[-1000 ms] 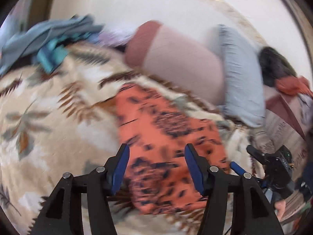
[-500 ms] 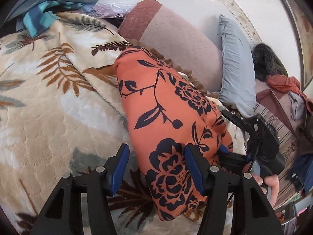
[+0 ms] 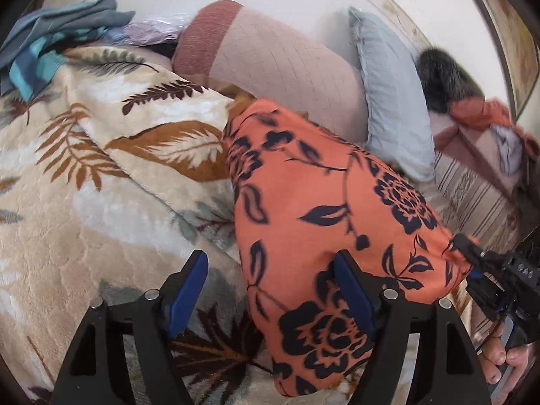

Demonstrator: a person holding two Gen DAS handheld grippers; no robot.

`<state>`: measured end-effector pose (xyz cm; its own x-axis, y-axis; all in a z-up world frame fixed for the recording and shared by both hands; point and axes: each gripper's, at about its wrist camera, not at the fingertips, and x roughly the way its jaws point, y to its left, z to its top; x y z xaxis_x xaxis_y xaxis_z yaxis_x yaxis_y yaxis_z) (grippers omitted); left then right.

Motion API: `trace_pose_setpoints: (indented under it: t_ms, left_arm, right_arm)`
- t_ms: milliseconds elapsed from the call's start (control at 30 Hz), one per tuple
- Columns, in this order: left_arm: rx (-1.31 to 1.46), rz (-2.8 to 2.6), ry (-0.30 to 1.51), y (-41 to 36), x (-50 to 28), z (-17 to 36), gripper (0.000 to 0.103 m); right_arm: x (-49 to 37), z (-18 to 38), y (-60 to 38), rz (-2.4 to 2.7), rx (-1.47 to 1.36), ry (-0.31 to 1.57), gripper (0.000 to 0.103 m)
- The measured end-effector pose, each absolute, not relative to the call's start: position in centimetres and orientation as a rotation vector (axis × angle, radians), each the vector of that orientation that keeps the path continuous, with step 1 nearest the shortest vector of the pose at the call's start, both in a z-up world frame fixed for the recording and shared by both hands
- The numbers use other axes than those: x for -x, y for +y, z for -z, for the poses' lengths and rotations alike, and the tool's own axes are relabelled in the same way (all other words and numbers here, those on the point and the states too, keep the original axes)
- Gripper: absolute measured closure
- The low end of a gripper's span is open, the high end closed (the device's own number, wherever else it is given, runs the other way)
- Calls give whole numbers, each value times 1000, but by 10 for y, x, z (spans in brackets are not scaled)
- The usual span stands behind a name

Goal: Fold small clothes

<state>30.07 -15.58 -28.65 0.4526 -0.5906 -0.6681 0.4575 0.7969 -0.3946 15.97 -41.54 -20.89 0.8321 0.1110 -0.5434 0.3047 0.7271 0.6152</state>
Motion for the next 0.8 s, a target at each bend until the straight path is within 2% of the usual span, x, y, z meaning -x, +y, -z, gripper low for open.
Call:
trace_pose_setpoints:
  t_ms: [133,267,367,433,467,533,567,667,733,800]
  left_arm:
    - [132,656,933,-169,-297,294,25]
    - [143,630,957,-169,-298,301,19]
    - [160,605,995,-165,-302,306,15]
    - [167,603,1010,-164,-303,308,14]
    - [165,601,1016,-164,-304,309,12]
    - [157,600,1023,-166,-307,310,11]
    - [154,601,1026,-167,-309,310,10]
    - [149,609,1035,-168,-314,314,8]
    - [151,610,1037,-169,-316,316,6]
    - [134,614,1032,-171,-316,315,6]
  right_arm:
    - [-141,256,-424,229,-821,752,87]
    - [-147,271,-415,244,-743,902,87]
    - [-147,263,-432,265,-840,923,86]
    - [-145,247,-449,292,-843,846,85]
    - [-147,239,-455,288,-850,796,81]
    - [-162,226,-463,241,-895,724,50]
    - [-171,220,-462,198,-912,690,29]
    - [-219,205,-443,73,-838,672,29]
    - [-262,206,-421,-7,-786,746,38]
    - [-306,211,-396,-48,-685,833,63]
